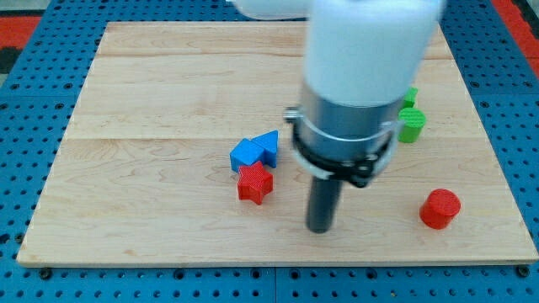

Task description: Push the red star slightly towards the right of the board

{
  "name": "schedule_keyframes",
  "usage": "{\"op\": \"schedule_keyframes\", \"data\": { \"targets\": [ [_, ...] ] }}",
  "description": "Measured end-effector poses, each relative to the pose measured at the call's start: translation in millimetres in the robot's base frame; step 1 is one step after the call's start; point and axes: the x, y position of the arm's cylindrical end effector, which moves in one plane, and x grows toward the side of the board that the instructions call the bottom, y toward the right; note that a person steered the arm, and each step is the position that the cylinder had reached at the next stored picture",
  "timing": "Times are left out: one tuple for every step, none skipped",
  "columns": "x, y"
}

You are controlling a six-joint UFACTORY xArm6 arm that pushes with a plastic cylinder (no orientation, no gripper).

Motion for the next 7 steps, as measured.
{"op": "schedule_keyframes", "data": {
  "targets": [
    [1.8,-49.6],
    [3.7,-90.7],
    [4.1,-106.2],
    [-45.2,-106.2],
    [-45.2,-106.2],
    [-45.1,-95.9],
    [-50.7,-26.1]
  ]
}}
